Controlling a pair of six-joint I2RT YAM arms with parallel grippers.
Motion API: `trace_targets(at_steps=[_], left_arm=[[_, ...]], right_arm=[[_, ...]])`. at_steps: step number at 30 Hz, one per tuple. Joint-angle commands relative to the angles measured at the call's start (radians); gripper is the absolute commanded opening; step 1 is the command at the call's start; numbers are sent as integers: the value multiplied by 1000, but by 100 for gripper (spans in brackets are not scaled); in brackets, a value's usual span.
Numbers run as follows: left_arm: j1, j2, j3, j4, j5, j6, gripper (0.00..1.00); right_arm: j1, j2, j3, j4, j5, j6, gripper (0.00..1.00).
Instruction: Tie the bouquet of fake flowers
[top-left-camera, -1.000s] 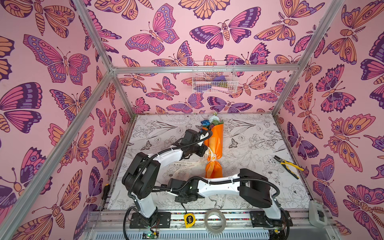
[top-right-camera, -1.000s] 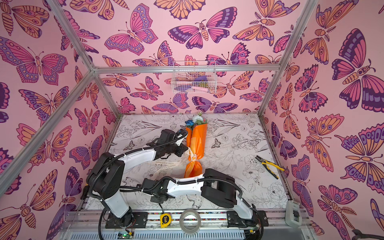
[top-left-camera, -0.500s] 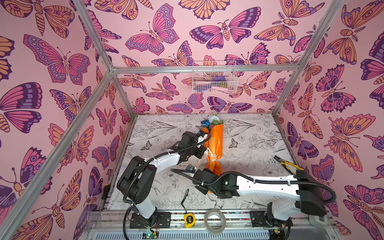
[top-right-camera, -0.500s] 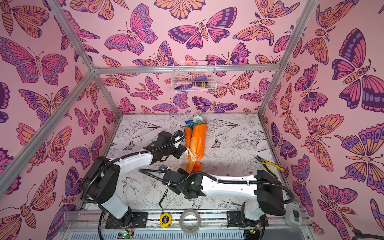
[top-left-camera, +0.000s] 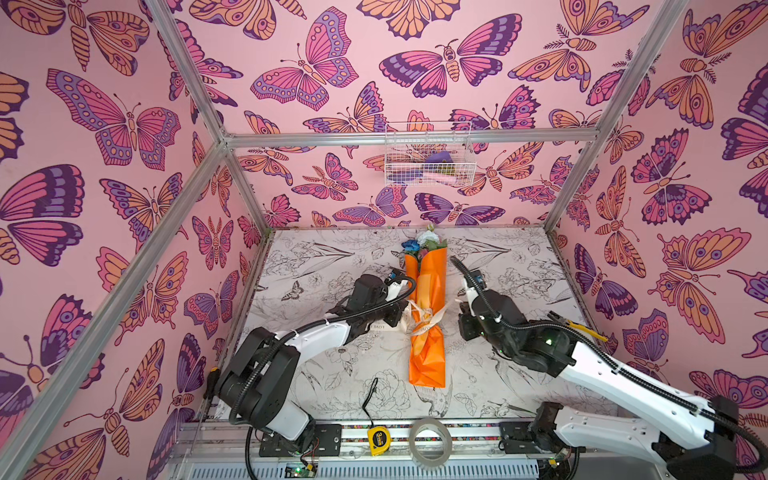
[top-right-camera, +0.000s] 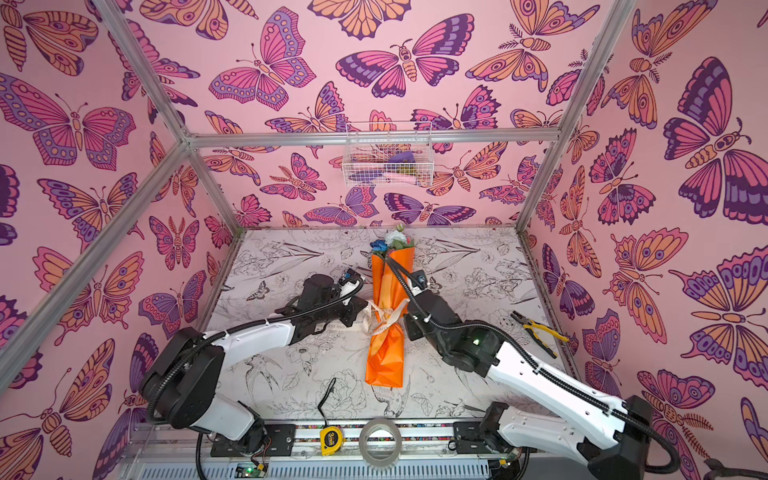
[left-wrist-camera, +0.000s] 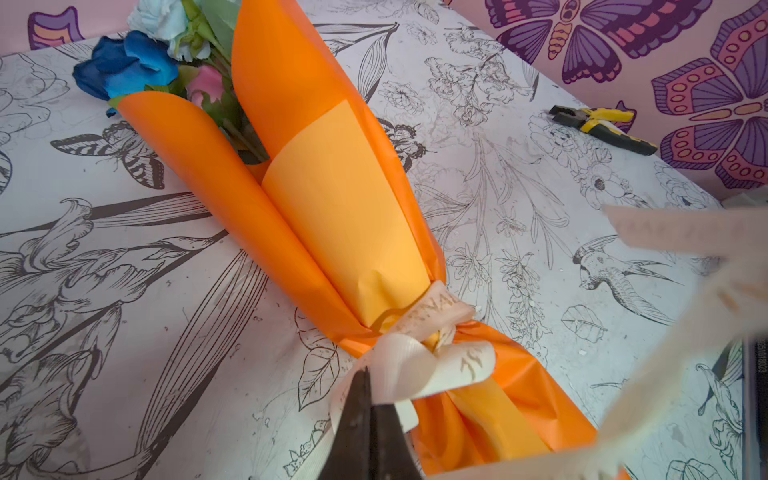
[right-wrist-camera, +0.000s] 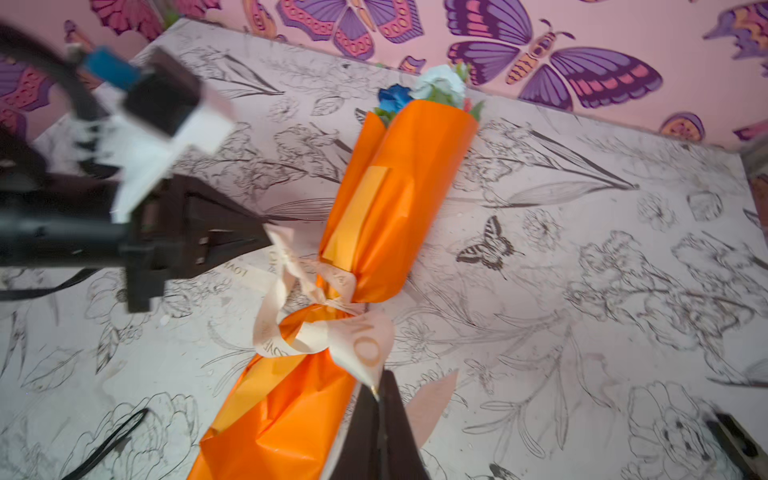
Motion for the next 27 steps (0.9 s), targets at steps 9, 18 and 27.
trace_targets(at_steps=[9,18,27], left_arm=[[-25,-113,-156,100,-55,63,0],[-43,-137,-231,12,-122,-99,0],[-88,-195,-294,-28,-130,-209,16]], right_arm=[[-309,-18,-93,-217,-43,173,0],[-378,21,-171,-200,-96,232,0],[-378,54,-200,-150,-136,245,0]])
